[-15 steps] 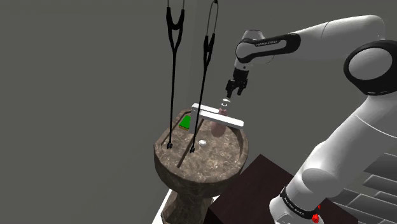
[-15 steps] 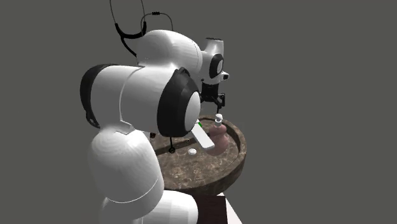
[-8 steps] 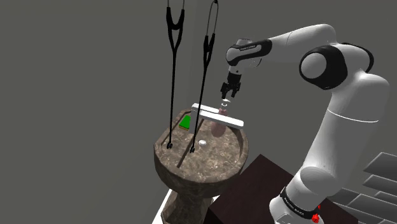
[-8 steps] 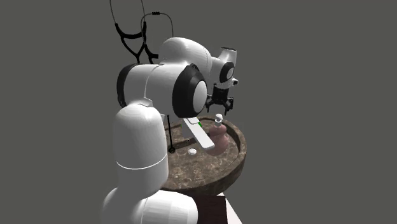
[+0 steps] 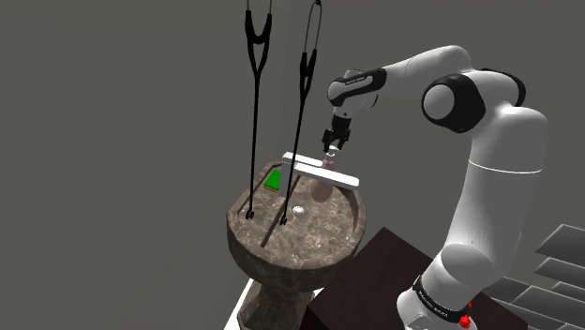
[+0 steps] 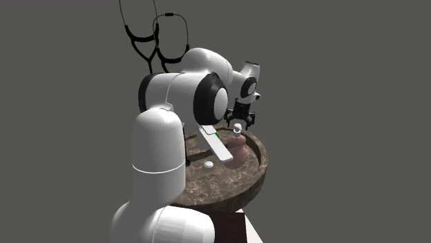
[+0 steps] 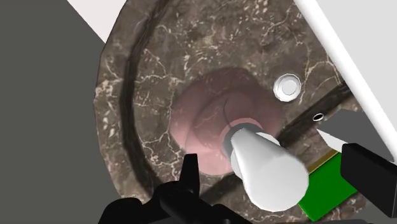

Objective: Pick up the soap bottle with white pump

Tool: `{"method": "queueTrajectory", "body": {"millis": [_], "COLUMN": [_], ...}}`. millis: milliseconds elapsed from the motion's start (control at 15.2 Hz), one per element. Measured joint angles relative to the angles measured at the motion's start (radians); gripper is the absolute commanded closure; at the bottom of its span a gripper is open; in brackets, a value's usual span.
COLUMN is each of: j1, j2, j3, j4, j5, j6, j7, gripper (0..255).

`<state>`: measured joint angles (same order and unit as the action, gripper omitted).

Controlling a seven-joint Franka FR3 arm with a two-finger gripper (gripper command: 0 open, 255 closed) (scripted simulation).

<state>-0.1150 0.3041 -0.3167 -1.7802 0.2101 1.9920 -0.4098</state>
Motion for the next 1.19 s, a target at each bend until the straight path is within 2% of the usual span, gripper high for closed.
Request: {"method": "queueTrajectory", "body": {"millis": [132,198,858,1188], "j1": [0.000,0.000,-0.001,0.002], "j2": [0.008,0.010,0.010,-0.011], "j3": [0.002,0.002,0.002,-0.001], "j4": [-0.015,-0.015,-0.016,0.007], "j5": [0.004,0.005,0.006,-0.005], "j6": [0.021,0.024,0.028,-0.018], "j7": [-0.004,-0.005,-0.005,0.005], "gripper": [0,255,255,255]}}
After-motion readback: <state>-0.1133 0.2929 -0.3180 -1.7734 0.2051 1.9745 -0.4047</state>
